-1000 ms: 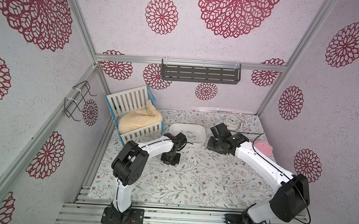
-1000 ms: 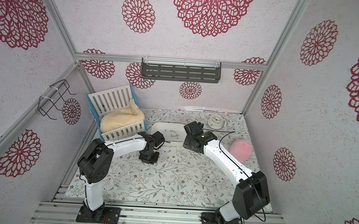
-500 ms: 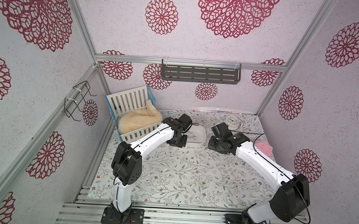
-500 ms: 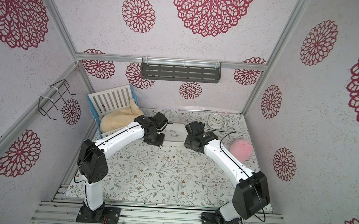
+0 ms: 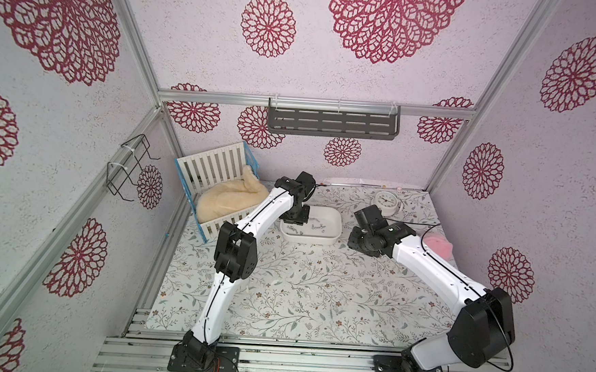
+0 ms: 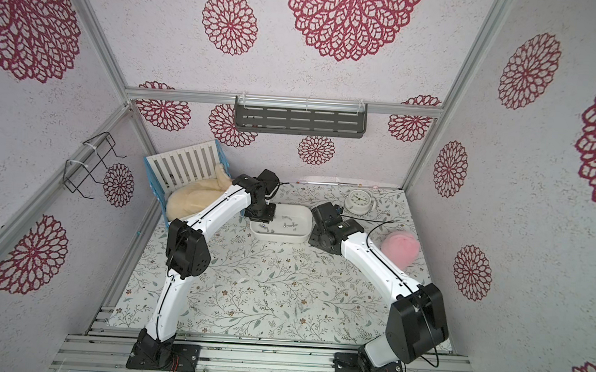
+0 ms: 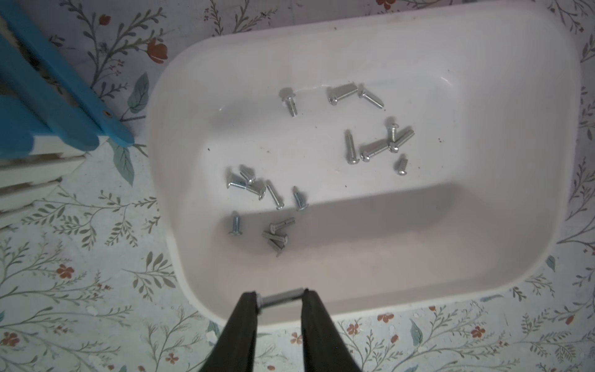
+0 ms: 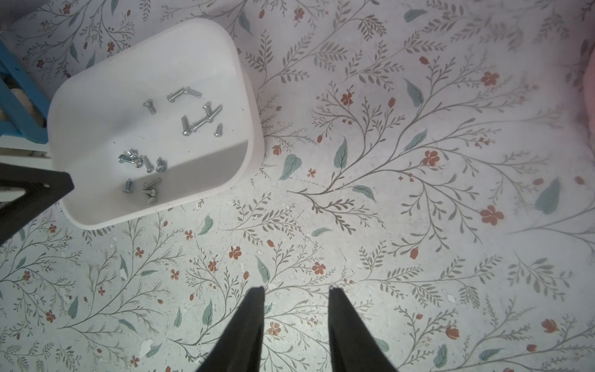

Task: Put the screws on the desktop into the storage box
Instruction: Place the screw in the storage box.

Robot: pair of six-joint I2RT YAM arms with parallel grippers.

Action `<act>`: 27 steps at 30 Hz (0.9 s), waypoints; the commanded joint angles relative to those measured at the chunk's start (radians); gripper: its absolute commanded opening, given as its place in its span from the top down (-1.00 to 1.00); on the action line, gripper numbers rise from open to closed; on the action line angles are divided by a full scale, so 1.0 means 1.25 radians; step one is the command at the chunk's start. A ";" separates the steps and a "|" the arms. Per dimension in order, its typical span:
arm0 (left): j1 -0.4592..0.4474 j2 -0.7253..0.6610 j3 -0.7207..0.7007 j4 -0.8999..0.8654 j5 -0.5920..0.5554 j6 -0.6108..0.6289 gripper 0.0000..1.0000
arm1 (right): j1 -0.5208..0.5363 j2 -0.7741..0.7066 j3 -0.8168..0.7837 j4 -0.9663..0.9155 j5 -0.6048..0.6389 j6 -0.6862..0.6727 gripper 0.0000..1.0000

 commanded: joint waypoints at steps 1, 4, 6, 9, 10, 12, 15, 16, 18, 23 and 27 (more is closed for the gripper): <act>0.005 0.048 0.053 -0.031 0.015 0.011 0.44 | -0.007 -0.010 0.006 0.037 -0.006 -0.015 0.25; 0.009 0.082 0.073 -0.033 0.020 0.006 0.43 | -0.008 -0.008 0.005 0.043 -0.007 -0.020 0.25; 0.010 0.097 0.080 -0.033 0.022 0.003 0.42 | -0.011 -0.008 0.002 0.048 -0.011 -0.023 0.25; 0.012 0.107 0.083 -0.033 0.027 -0.001 0.41 | -0.013 -0.009 -0.002 0.053 -0.016 -0.024 0.25; 0.012 0.112 0.085 -0.033 0.026 -0.001 0.40 | -0.013 -0.011 -0.003 0.052 -0.015 -0.024 0.25; 0.012 0.115 0.086 -0.033 0.026 0.001 0.36 | -0.015 -0.016 -0.006 0.054 -0.015 -0.024 0.25; 0.013 0.109 0.087 -0.033 0.022 0.001 0.29 | -0.018 -0.022 -0.008 0.052 -0.012 -0.027 0.25; 0.013 0.105 0.087 -0.033 0.021 -0.001 0.27 | -0.020 -0.023 -0.008 0.051 -0.012 -0.028 0.25; 0.013 0.093 0.088 -0.033 0.022 -0.003 0.21 | -0.023 -0.022 -0.009 0.052 -0.012 -0.030 0.23; 0.011 0.027 0.083 -0.035 0.006 0.002 0.07 | -0.031 -0.022 -0.005 0.052 -0.013 -0.043 0.22; 0.010 -0.088 0.041 -0.023 -0.013 0.010 -0.09 | -0.040 -0.028 0.015 0.054 0.006 -0.073 0.20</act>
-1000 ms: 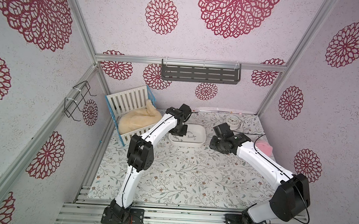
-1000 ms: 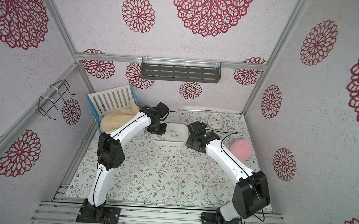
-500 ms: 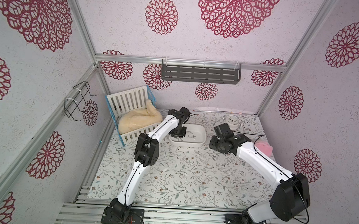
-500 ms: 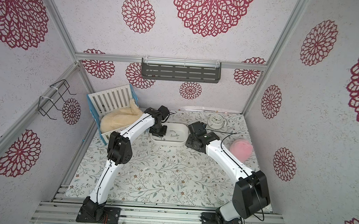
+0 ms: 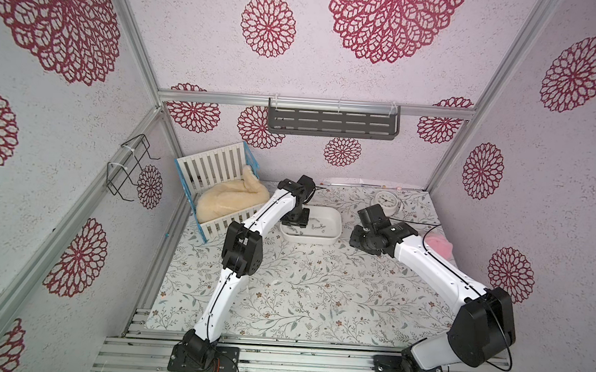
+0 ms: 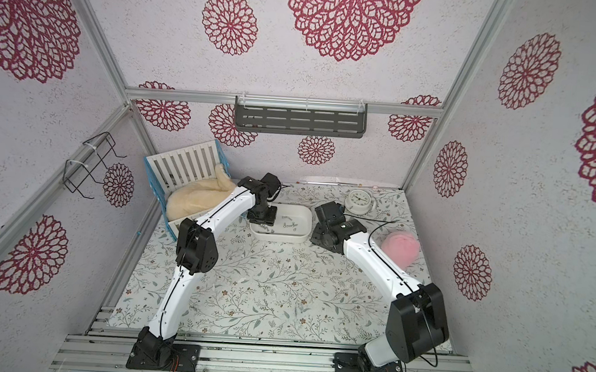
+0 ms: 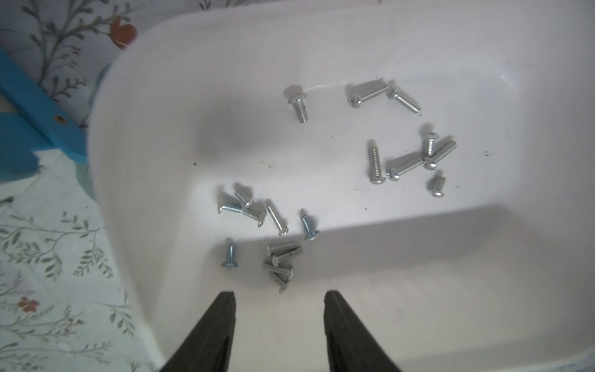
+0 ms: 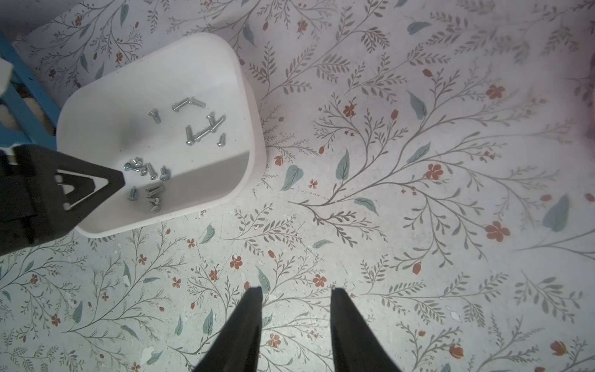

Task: Put the screws on the desktop into the storage box
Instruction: Place the screw in the storage box.

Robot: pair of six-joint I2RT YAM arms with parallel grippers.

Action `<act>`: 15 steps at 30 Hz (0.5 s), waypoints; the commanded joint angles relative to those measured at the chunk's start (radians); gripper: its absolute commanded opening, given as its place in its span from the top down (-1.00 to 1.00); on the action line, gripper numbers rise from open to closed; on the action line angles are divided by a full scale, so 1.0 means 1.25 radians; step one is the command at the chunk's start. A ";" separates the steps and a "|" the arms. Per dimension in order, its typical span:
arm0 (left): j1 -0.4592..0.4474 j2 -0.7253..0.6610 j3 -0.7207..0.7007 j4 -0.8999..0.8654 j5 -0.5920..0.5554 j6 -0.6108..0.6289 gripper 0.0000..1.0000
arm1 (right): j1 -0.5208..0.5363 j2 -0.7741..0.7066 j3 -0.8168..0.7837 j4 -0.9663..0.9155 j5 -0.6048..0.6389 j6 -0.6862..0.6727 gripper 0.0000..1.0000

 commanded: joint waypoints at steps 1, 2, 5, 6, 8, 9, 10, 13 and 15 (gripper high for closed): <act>0.001 -0.173 -0.040 0.023 -0.027 0.011 -0.14 | -0.013 -0.031 0.033 0.021 0.031 -0.049 0.20; 0.002 -0.224 -0.083 0.054 -0.033 0.011 -0.19 | -0.015 -0.034 0.036 0.029 0.039 -0.067 0.19; 0.013 -0.392 -0.237 0.165 -0.046 0.010 -0.29 | -0.025 -0.051 0.029 0.074 0.065 -0.112 0.17; 0.019 -0.453 -0.286 0.200 -0.054 0.009 -0.34 | -0.029 -0.058 0.022 0.092 0.080 -0.126 0.14; 0.038 -0.570 -0.419 0.291 -0.087 0.008 -0.43 | -0.037 -0.081 -0.004 0.153 0.116 -0.162 0.03; 0.048 -0.621 -0.480 0.336 -0.107 0.008 -0.47 | -0.041 -0.094 -0.024 0.186 0.133 -0.182 -0.04; 0.060 -0.678 -0.562 0.399 -0.138 0.013 -0.52 | -0.047 -0.113 -0.056 0.237 0.148 -0.216 -0.10; 0.106 -0.830 -0.780 0.564 -0.196 0.014 -0.91 | -0.056 -0.178 -0.169 0.422 0.188 -0.326 -0.25; 0.139 -0.907 -0.911 0.667 -0.230 0.015 -0.95 | -0.061 -0.220 -0.252 0.545 0.221 -0.387 -0.36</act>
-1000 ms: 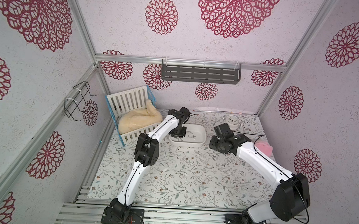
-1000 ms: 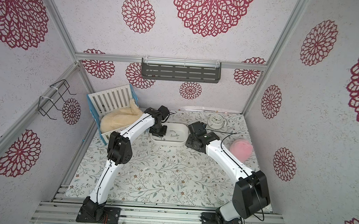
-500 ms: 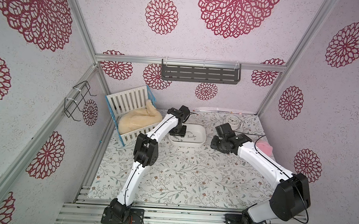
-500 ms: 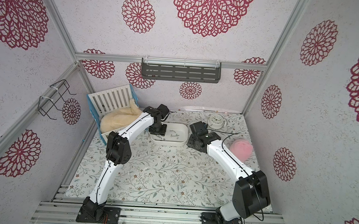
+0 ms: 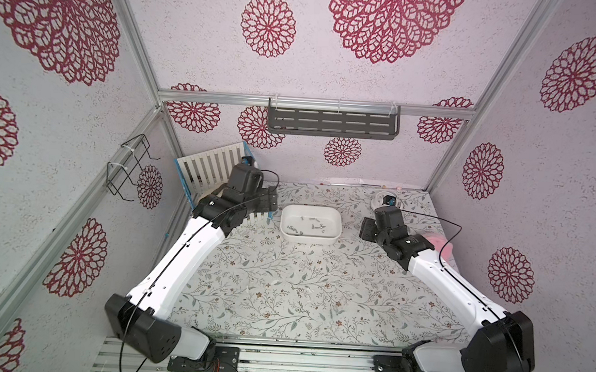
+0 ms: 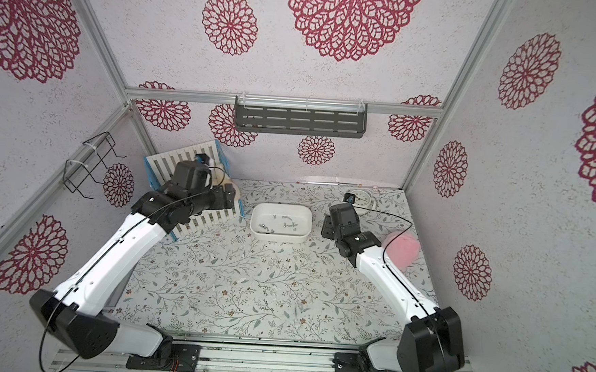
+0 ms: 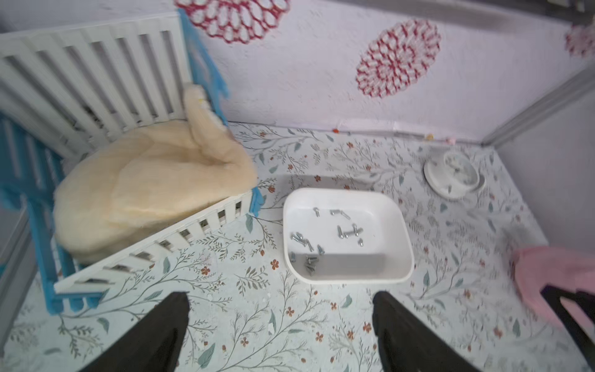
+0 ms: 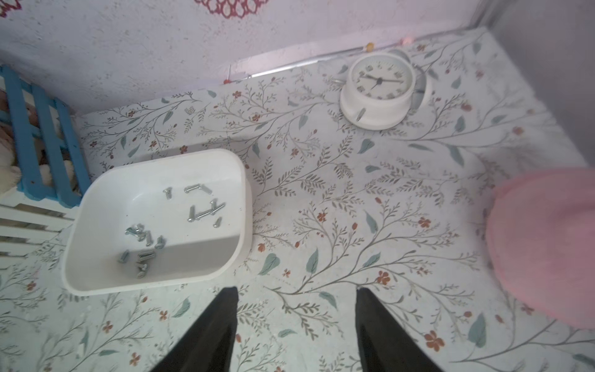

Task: Put the screws on the desktop into the storage box
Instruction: Place the screw in the storage box, then reset both arms

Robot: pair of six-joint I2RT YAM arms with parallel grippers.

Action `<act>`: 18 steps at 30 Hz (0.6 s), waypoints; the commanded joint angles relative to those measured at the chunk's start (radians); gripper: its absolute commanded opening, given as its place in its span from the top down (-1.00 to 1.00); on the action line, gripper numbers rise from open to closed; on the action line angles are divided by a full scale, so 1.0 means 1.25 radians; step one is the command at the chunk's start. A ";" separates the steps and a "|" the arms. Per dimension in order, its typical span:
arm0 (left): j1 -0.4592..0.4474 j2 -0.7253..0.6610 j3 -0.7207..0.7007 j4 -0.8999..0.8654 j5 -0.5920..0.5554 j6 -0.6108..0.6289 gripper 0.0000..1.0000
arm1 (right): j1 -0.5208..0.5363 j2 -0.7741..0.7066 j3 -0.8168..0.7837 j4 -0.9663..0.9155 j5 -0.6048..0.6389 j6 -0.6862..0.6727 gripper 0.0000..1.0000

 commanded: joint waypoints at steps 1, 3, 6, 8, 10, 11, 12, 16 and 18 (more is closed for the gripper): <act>0.051 -0.058 -0.198 0.237 -0.091 0.009 -0.95 | -0.013 -0.071 -0.106 0.276 0.090 -0.163 -0.42; 0.081 -0.107 -0.304 0.330 -0.122 0.006 -0.95 | -0.021 -0.093 -0.180 0.385 0.095 -0.224 -0.49; 0.118 -0.144 -0.423 0.443 -0.160 -0.006 -0.95 | -0.034 -0.102 -0.271 0.536 0.098 -0.299 -0.56; 0.129 -0.145 -0.487 0.516 -0.181 0.003 -0.95 | -0.051 -0.101 -0.321 0.616 0.103 -0.323 -0.62; 0.136 -0.140 -0.527 0.558 -0.212 0.013 -0.95 | -0.077 -0.095 -0.360 0.669 0.087 -0.327 -0.65; 0.139 -0.134 -0.546 0.584 -0.225 0.025 -0.95 | -0.091 -0.093 -0.384 0.698 0.077 -0.327 -0.66; 0.140 -0.132 -0.563 0.607 -0.235 0.038 -0.95 | -0.104 -0.089 -0.407 0.730 0.072 -0.325 -0.66; 0.157 -0.115 -0.647 0.737 -0.294 0.092 -0.95 | -0.155 -0.044 -0.520 0.919 0.019 -0.313 -0.68; 0.170 -0.107 -0.685 0.792 -0.319 0.104 -0.95 | -0.167 -0.006 -0.568 1.026 -0.008 -0.323 -0.68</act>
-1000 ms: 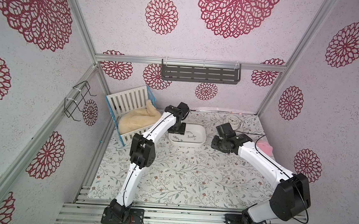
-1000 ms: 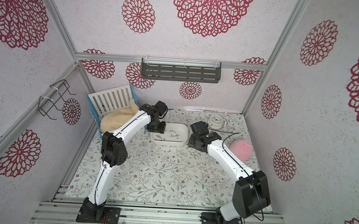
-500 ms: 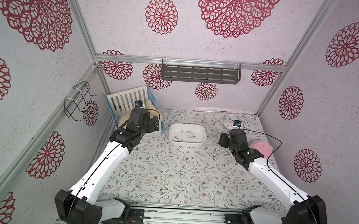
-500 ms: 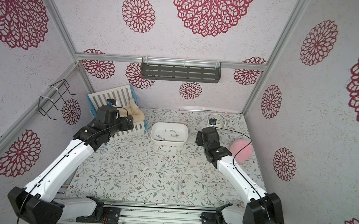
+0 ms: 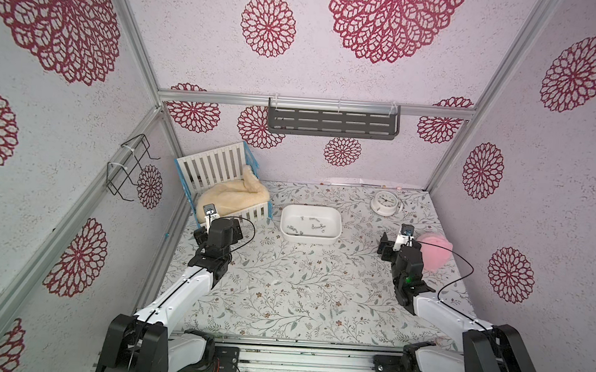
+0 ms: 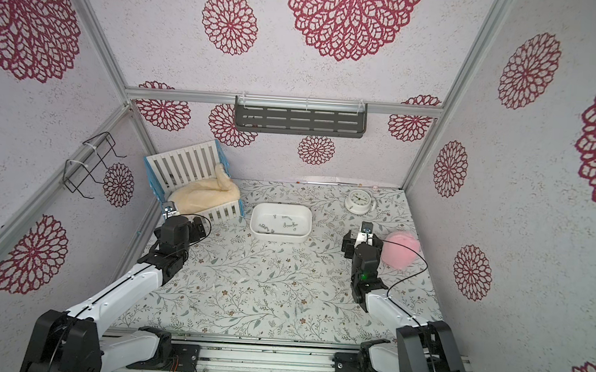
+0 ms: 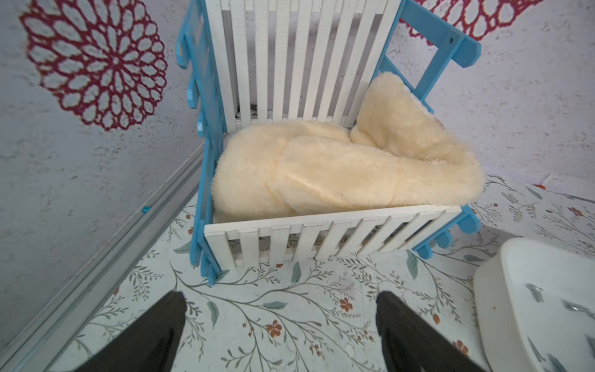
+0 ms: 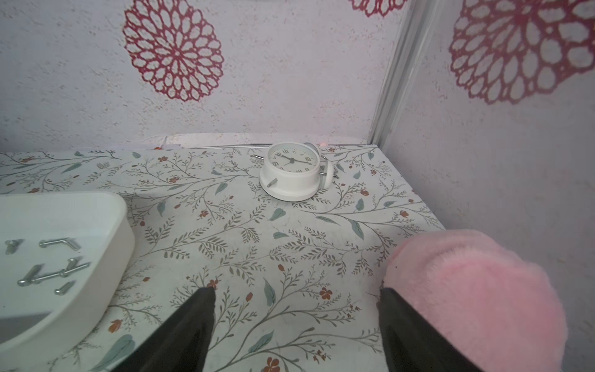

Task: Put the screws on the desktop into the storage box
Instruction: Reset both arms

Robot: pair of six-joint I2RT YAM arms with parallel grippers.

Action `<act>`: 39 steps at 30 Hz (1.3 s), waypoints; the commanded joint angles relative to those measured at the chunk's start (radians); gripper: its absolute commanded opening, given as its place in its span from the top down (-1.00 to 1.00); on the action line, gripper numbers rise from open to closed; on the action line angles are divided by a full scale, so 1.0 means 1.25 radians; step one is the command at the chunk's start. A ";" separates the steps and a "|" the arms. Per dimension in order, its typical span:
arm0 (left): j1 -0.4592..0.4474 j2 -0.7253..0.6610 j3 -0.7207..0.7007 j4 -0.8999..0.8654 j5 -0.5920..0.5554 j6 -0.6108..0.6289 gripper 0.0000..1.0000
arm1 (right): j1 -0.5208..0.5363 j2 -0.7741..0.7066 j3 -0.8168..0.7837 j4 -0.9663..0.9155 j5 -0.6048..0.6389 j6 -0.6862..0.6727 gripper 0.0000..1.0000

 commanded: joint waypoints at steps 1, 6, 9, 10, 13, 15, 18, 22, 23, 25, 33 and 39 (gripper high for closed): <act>0.035 0.015 -0.056 0.190 -0.063 0.044 -0.95 | -0.017 0.064 -0.059 0.261 -0.050 -0.035 -0.69; 0.095 0.014 -0.078 0.234 -0.035 0.047 -0.95 | -0.051 0.162 -0.054 0.371 -0.101 -0.026 -0.71; 0.116 0.034 -0.096 0.254 -0.016 0.080 -0.95 | -0.079 0.201 -0.053 0.396 -0.139 -0.004 -0.74; 0.122 0.041 -0.108 0.267 -0.021 0.087 -0.95 | -0.091 0.206 -0.075 0.439 -0.160 0.004 -0.75; 0.141 0.059 -0.157 0.349 -0.037 0.091 -0.95 | -0.095 0.234 -0.119 0.547 -0.178 -0.002 -0.78; 0.160 0.080 -0.159 0.385 -0.013 0.089 -0.95 | -0.095 0.238 -0.119 0.551 -0.180 -0.004 -0.78; 0.192 0.130 -0.154 0.426 -0.006 0.089 -0.95 | -0.095 0.232 -0.116 0.533 -0.179 -0.002 -0.79; 0.238 0.161 -0.174 0.497 0.037 0.066 -0.95 | -0.095 0.235 -0.117 0.540 -0.179 -0.003 -0.98; 0.254 0.181 -0.190 0.546 0.037 0.051 -0.95 | -0.095 0.236 -0.117 0.541 -0.180 -0.003 -0.98; 0.256 0.200 -0.189 0.572 0.076 0.069 -0.95 | -0.095 0.236 -0.117 0.539 -0.179 -0.002 -0.98; 0.231 0.281 -0.168 0.617 0.169 0.141 -0.95 | -0.095 0.235 -0.117 0.541 -0.179 -0.004 -0.98; 0.227 0.283 -0.165 0.616 0.164 0.143 -0.95 | -0.094 0.234 -0.120 0.543 -0.178 -0.004 -0.98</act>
